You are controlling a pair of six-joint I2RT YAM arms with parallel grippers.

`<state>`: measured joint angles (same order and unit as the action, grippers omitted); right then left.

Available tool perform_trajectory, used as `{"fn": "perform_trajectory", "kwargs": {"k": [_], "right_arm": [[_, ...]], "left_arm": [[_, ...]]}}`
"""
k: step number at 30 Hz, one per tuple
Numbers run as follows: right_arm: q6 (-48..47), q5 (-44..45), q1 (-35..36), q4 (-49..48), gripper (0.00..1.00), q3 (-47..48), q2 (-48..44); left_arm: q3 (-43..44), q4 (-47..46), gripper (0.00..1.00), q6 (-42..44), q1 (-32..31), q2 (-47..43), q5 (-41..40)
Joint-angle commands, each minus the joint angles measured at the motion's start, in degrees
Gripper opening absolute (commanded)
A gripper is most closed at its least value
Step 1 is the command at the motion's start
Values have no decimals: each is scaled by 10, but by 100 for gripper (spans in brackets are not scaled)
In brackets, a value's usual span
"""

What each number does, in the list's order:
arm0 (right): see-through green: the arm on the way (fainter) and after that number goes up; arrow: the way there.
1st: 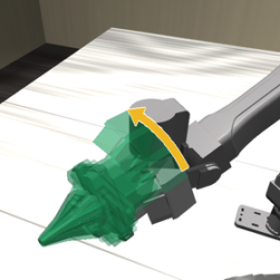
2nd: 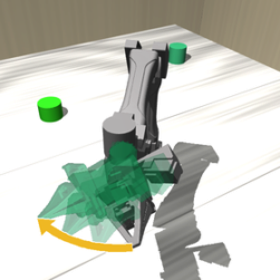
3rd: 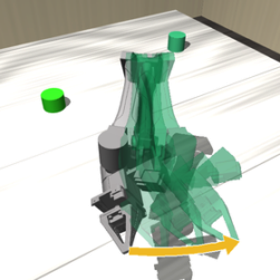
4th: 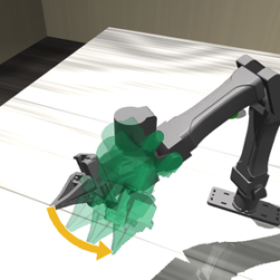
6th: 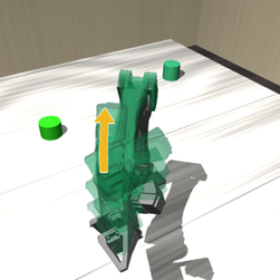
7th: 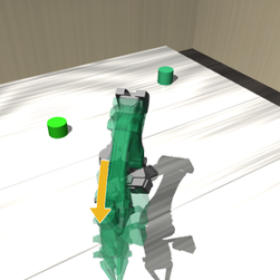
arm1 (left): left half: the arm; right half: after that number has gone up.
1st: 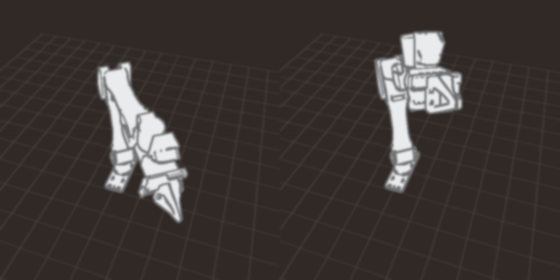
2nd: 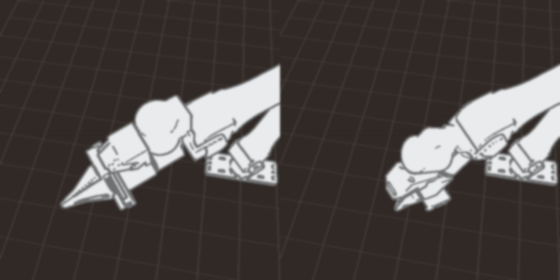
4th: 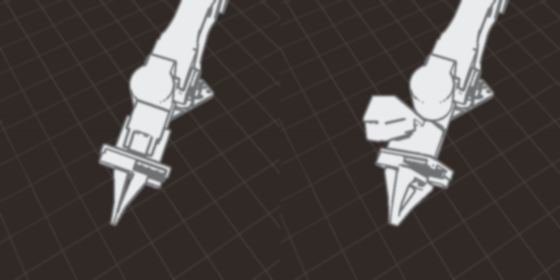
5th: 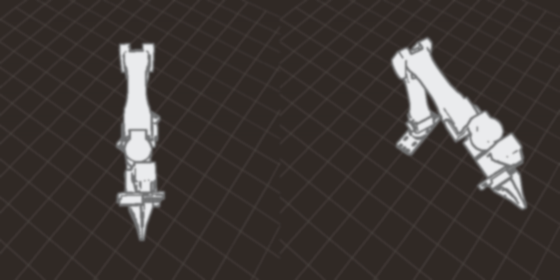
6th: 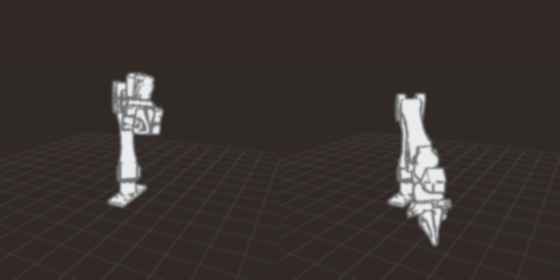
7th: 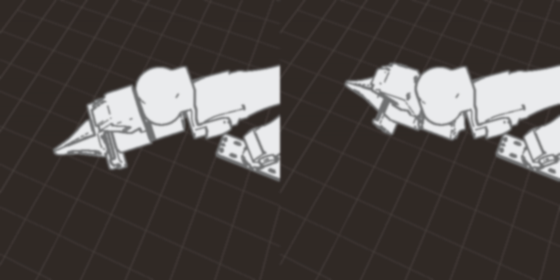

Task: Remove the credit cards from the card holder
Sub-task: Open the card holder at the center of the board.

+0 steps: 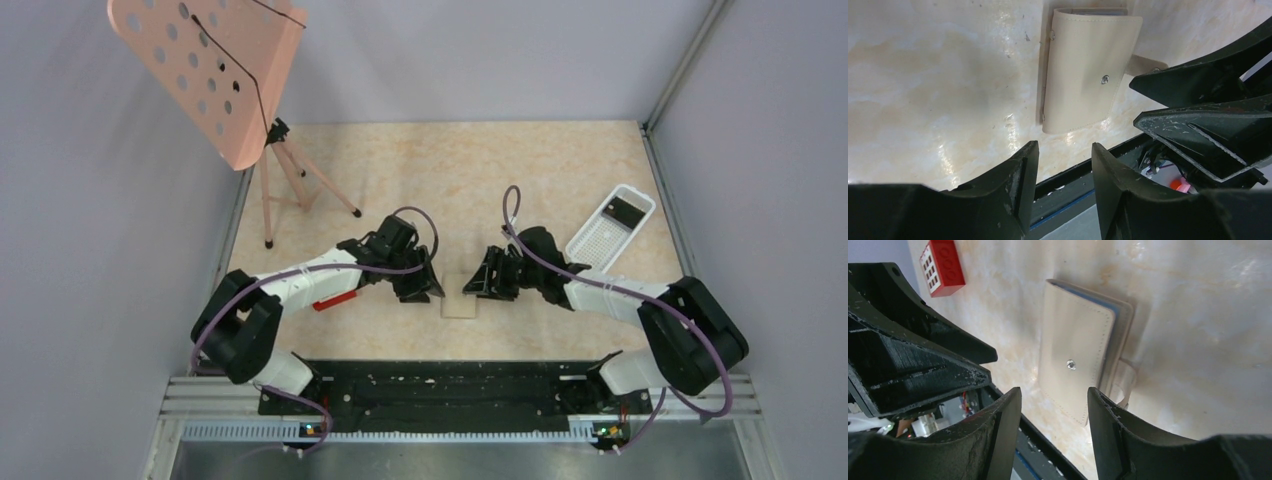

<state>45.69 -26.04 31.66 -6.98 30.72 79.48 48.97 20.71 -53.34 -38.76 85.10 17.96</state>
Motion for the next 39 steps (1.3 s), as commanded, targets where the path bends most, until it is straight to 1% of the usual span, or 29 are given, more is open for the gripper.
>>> {"fn": "perform_trajectory", "kwargs": {"k": [1,9,15,22,26,29,33,36,39], "right_arm": [[-30,34,-5,-5,51,-8,11],[-26,6,-5,-49,48,-8,54],[-24,3,-5,-57,45,-12,44],[-19,-3,-5,-53,40,-13,30],[-16,-2,-5,-43,39,-12,13],[-19,7,-5,-23,41,-8,0],[-25,16,-5,0,42,-4,-18],[-23,16,-5,2,40,-8,-27],[-19,11,-5,-1,36,-12,-35]], "left_arm": [[12,-48,47,-12,-15,38,13],[14,-87,42,-19,-22,87,28],[20,-104,34,-18,-28,112,39],[21,-122,30,-19,-35,125,52],[24,-123,29,-18,-39,125,51],[25,-123,29,-18,-42,127,52],[28,-122,31,-20,-45,128,56],[30,-119,33,-20,-48,126,54],[35,-112,35,-19,-50,124,51]]}}
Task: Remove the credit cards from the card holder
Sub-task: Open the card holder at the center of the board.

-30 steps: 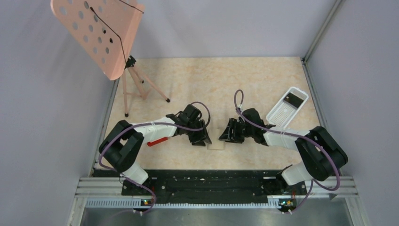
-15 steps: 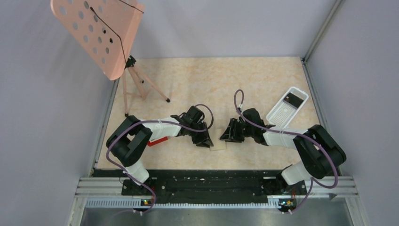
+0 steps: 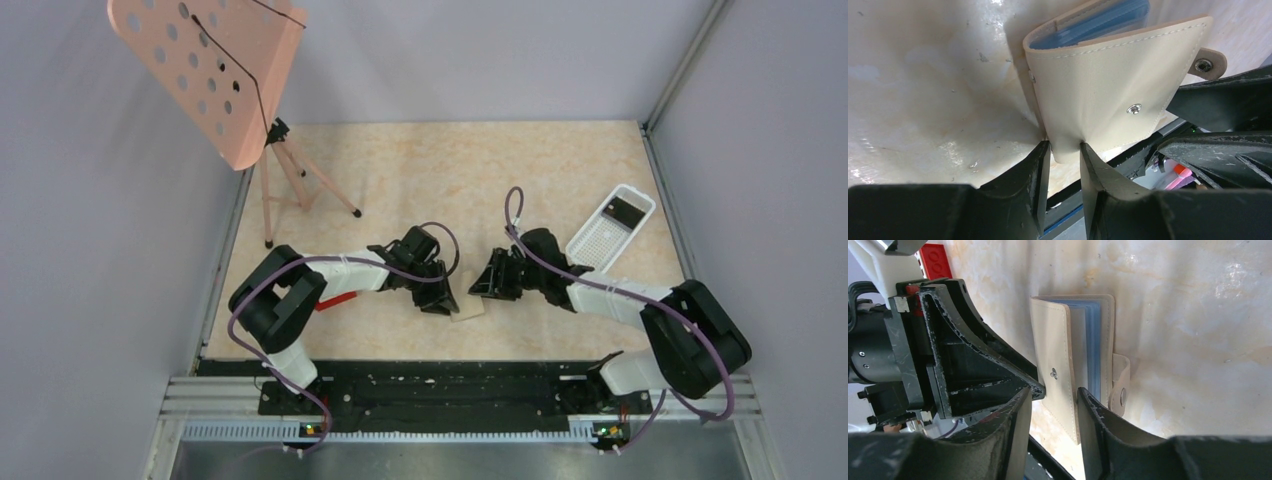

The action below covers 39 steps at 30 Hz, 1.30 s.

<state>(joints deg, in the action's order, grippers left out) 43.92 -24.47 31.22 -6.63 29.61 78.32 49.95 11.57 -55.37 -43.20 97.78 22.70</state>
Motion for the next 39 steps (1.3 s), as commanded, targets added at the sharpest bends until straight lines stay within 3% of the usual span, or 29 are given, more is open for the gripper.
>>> {"fn": "perform_trajectory", "kwargs": {"k": [1,19,27,32,39], "right_arm": [[-1,-8,-1,-6,34,-2,-25],[33,-46,16,-61,27,-15,-40],[45,-22,78,-68,29,27,-7],[46,-2,129,-74,32,61,42],[31,20,147,-64,47,80,69]], "left_arm": [[28,-12,36,3,-6,-5,-1],[71,190,48,-9,-2,-177,-173],[92,255,59,16,-1,-242,-260],[85,264,55,28,0,-243,-246],[66,233,52,58,1,-241,-189]]}}
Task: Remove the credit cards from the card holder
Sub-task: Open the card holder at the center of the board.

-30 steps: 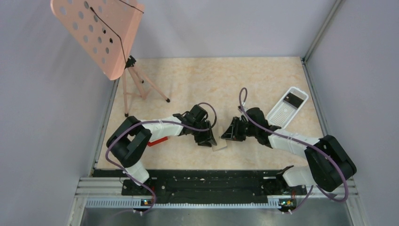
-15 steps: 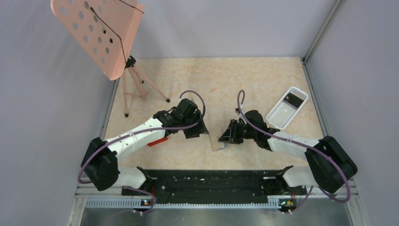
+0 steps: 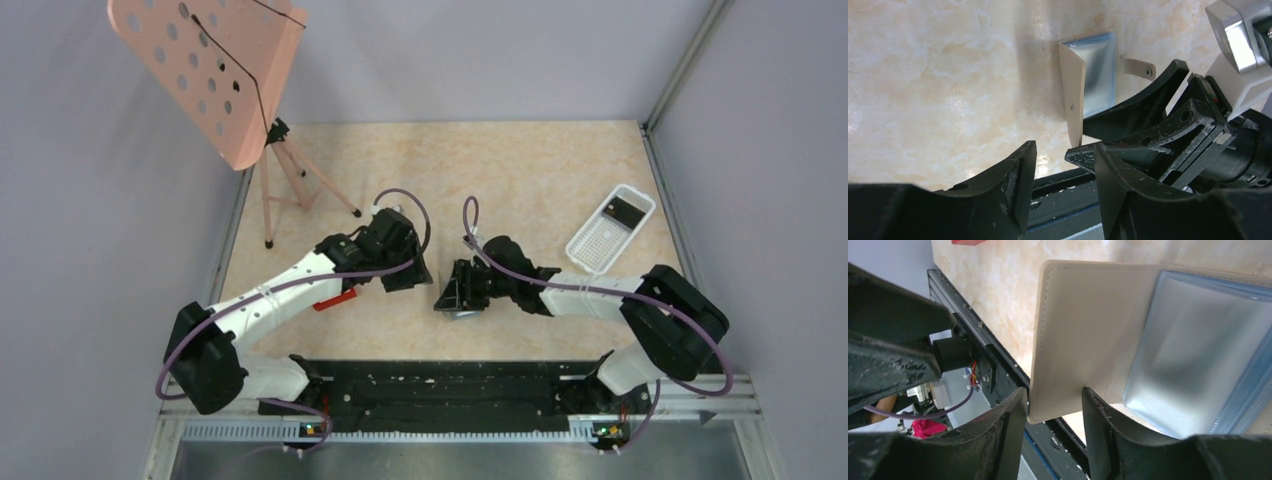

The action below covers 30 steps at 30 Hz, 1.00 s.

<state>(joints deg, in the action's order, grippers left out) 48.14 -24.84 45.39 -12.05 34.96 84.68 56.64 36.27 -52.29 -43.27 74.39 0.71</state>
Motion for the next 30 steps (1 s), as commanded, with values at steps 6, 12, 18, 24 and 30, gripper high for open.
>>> {"fn": "perform_trajectory", "kwargs": {"k": [6,12,18,24,30], "right_arm": [[-39,45,5,40,46,46,-5],[-18,15,6,-23,44,36,29],[-12,4,15,-56,50,28,52],[-33,12,16,-28,56,36,39],[-47,-4,16,-18,64,38,26]], "left_arm": [[-5,-53,48,35,1,9,77],[-2,-44,44,16,2,5,46],[3,-20,44,10,2,-6,13],[-4,-44,42,9,2,11,41],[-6,-66,38,14,2,32,56]]}}
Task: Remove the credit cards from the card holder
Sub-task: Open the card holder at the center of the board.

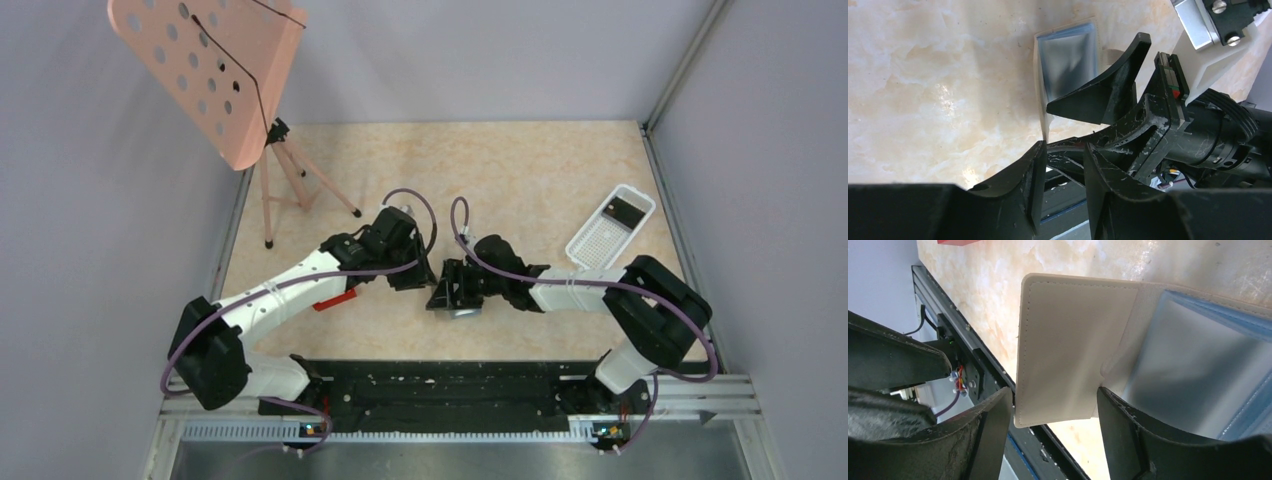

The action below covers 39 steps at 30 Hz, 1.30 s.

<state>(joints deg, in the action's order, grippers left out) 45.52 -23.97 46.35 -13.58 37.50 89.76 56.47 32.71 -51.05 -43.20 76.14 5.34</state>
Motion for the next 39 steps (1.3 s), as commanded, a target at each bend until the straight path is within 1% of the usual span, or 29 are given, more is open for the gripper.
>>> {"fn": "perform_trajectory", "kwargs": {"k": [1,7,12,17,20,24,27,29,33,35,39], "right_arm": [[-23,-16,6,0,64,13,-28],[-39,-29,6,11,64,11,-42],[-45,-34,6,19,60,3,-57],[-63,-13,2,67,59,-1,-97],[-72,4,-15,98,56,-5,-127],[-76,39,-56,132,51,-18,-164],[-82,52,-83,151,50,-23,-172],[-86,57,-89,153,50,-23,-169],[-81,57,-90,141,44,-22,-159],[-75,68,-90,140,39,-25,-163],[-65,79,-90,101,29,-37,-153]], "left_arm": [[-4,-30,36,3,1,21,9],[-9,-30,30,11,1,61,9],[-14,-14,28,12,1,87,-14],[-28,-13,26,12,1,104,-26],[-34,-11,24,11,1,109,-29],[-42,-17,24,9,1,114,-32],[-40,-17,23,7,1,123,-29],[-38,-14,22,-2,1,118,-31],[-29,-21,24,-12,1,86,-12],[-15,-26,25,-13,1,69,0],[19,-26,26,-19,1,44,3]]}}
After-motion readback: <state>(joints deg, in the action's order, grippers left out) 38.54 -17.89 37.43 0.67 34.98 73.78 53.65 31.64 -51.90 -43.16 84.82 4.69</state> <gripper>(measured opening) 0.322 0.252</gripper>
